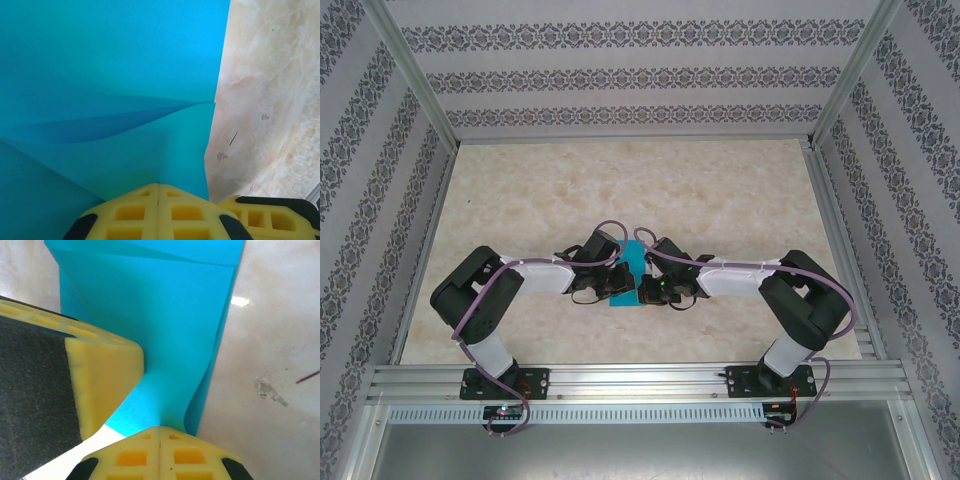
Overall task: Fold a paper plane with a square sheet of paper (pick it up from the middle)
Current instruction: Fold the triangle a second time at the center of the table.
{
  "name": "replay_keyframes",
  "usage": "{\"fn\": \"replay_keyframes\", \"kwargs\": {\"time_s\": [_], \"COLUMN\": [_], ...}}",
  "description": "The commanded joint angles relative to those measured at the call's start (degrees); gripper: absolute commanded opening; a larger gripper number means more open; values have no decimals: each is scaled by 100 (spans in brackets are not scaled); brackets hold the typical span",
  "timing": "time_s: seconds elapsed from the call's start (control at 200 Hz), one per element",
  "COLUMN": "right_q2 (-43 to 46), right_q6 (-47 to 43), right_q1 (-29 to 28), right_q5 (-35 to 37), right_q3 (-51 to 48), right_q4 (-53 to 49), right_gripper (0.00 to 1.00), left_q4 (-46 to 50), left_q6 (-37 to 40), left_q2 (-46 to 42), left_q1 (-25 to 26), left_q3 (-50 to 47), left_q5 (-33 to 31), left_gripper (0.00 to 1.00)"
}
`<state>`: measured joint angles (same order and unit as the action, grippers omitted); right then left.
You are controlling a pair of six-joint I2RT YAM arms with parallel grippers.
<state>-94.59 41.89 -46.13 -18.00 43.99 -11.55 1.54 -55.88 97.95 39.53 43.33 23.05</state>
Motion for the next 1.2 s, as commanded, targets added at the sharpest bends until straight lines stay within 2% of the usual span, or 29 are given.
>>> {"fn": "replay_keyframes", "kwargs": {"time_s": [0.0, 0.39, 0.674, 1.199], "right_q2": [-39, -115, 404, -115], "right_q6": [-110, -100, -97, -163], "right_q1": [-37, -28, 42, 91], "right_q5": [257, 146, -144, -227], "right_q3": [54, -46, 70, -120], "right_q4": [-249, -302, -134, -194], "right_gripper": [5, 5, 7, 7], "left_q4": [363, 379, 337, 351], "left_q6": [-67, -58, -63, -63], "left_q2": [70, 74, 58, 31], "left_q1": [47, 46, 46, 48], "left_q3": [-122, -130, -153, -167], "left_q5": [-479, -498, -483, -517], "left_gripper": [5, 5, 5, 5]}}
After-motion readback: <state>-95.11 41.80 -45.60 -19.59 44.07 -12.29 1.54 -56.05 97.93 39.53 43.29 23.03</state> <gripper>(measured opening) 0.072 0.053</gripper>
